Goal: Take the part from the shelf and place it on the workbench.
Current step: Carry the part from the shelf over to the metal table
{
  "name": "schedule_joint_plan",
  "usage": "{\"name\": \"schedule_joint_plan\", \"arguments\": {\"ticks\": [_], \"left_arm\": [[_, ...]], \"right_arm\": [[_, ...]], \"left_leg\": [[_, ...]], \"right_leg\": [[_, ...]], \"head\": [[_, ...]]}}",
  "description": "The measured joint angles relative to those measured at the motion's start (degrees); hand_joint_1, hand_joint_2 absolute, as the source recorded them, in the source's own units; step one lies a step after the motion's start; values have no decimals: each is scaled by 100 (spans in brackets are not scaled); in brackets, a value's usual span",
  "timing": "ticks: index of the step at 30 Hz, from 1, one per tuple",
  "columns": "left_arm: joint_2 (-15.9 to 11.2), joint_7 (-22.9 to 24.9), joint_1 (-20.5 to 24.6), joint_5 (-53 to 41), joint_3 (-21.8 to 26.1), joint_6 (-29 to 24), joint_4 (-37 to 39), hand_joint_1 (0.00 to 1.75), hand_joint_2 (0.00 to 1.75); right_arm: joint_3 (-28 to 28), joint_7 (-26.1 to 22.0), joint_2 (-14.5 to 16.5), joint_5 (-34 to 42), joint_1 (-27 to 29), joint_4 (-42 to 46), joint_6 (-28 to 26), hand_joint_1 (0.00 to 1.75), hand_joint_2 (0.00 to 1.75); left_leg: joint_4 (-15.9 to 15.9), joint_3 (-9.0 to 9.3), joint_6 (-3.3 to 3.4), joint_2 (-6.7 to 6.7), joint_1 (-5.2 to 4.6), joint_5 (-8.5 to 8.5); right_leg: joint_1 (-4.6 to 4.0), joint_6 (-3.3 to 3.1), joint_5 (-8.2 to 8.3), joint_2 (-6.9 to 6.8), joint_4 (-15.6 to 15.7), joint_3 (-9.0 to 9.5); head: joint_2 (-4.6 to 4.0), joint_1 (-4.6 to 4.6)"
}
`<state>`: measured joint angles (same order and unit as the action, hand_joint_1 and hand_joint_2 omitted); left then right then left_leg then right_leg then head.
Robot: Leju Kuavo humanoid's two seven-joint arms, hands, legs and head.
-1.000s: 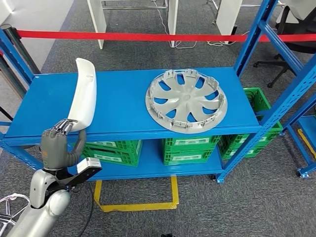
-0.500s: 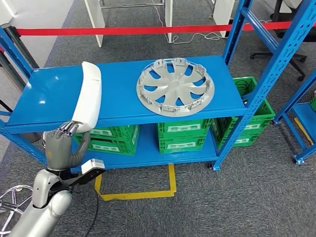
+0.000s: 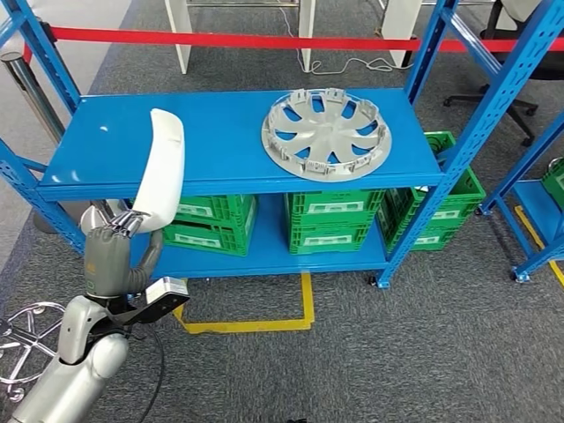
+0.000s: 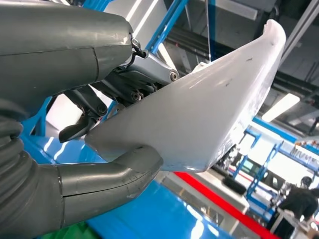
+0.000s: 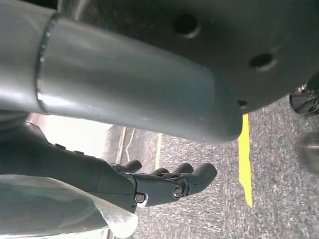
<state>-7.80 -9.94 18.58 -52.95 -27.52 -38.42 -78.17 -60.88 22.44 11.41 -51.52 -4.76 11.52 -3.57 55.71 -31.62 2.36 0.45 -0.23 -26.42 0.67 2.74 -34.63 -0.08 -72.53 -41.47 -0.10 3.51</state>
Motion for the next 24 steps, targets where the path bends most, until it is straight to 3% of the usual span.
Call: {"name": "schedule_joint_plan", "arguments": {"ticks": [1,2,4,6,7,8,10,11,12,14,15,16,17,19,21,22,24], "left_arm": [[1,-1,-1,6,-9,3,13,175,175],[2,-1,-1,8,-17,4,23,175,175],[3,-1,2,10,-30,4,33,175,175],[5,-2,9,12,-38,4,33,175,175],[7,-3,14,13,-41,3,34,175,175],[7,-4,16,14,-45,3,34,175,175],[2,-9,19,18,-62,3,37,175,175],[-2,-14,21,26,-73,5,40,175,175],[-5,-21,22,38,-83,9,46,175,175],[-5,-43,25,67,-102,19,63,175,175],[-5,-55,25,79,-114,23,74,175,175],[-4,-66,25,91,-127,27,86,175,175],[-4,-74,26,104,-142,30,97,175,175],[-4,-81,33,124,-161,32,108,175,175],[2,-88,49,130,-173,31,110,175,175],[4,-91,57,131,-178,31,110,175,175],[8,-95,63,132,-186,31,110,175,175]], "right_arm": [[1,0,0,0,-1,0,-2,0,0],[1,0,0,0,0,0,-3,0,0],[1,0,-1,-1,-6,2,-4,0,0],[1,-1,-3,-2,-18,8,-6,0,0],[1,-2,-4,-3,-22,10,-7,0,0],[1,-2,-4,-3,-21,11,-7,0,0],[0,-2,-3,-3,-12,10,-10,0,0],[-1,-6,-3,-4,-9,9,-19,0,0],[-1,-16,-2,-3,-8,9,-34,0,0],[-1,-53,-2,-3,-11,9,-85,0,0],[-1,-83,-2,0,-11,9,-114,0,0],[-2,-120,-2,4,-11,9,-142,0,0],[-3,-166,-2,9,-10,9,-172,0,0],[-10,-253,-2,20,-10,9,-224,0,0],[-28,-316,-3,26,-11,11,-259,0,0],[-42,-333,-4,30,-11,13,-269,0,0],[-76,-349,-6,37,-4,13,-286,0,0]], "left_leg": [[8,-91,0,2,-15,66],[17,-178,-3,3,-29,129],[35,-311,-18,2,-51,246],[65,-399,-52,-5,-74,350],[73,-434,-76,-4,-78,403],[75,-459,-104,-2,-79,456],[99,-505,-170,-7,-67,456],[201,-540,-208,-14,-58,307],[419,-601,-248,-21,-43,49],[1167,-760,-317,-27,0,-567],[1542,-814,-345,-27,22,-728],[1784,-807,-367,-26,42,-740],[1827,-713,-383,-26,62,-624],[1302,-258,-402,-26,95,-319],[494,267,-379,-34,96,-317],[239,407,-349,-40,87,-377],[104,406,-251,-47,61,-397]], "right_leg": [[-1,-2,28,0,-189,25],[-3,-17,163,0,-171,154],[-23,-84,433,6,481,726],[-55,-149,402,7,1378,1367],[-68,-167,337,7,1649,1538],[-76,-181,311,4,1775,1584],[-59,-249,381,-11,1801,1493],[-49,-296,439,-25,1808,1437],[-36,-335,503,-39,1816,1387],[-36,-365,639,-50,1800,1253],[-36,-361,711,-51,1784,1170],[-34,-351,776,-53,1761,1072],[-29,-335,832,-53,1727,967],[-15,-288,907,-53,1633,778],[-21,-223,966,-50,1528,633],[-27,-186,1007,-49,1499,585],[-24,-105,1112,-48,1501,525]], "head": [[0,-2],[1,-1],[0,1],[1,1],[1,3],[1,2],[0,2],[1,-8],[0,-16],[0,-34],[-1,-36],[-1,-36],[-1,-37],[-1,-37],[-1,-33],[0,-33],[1,-27]]}}
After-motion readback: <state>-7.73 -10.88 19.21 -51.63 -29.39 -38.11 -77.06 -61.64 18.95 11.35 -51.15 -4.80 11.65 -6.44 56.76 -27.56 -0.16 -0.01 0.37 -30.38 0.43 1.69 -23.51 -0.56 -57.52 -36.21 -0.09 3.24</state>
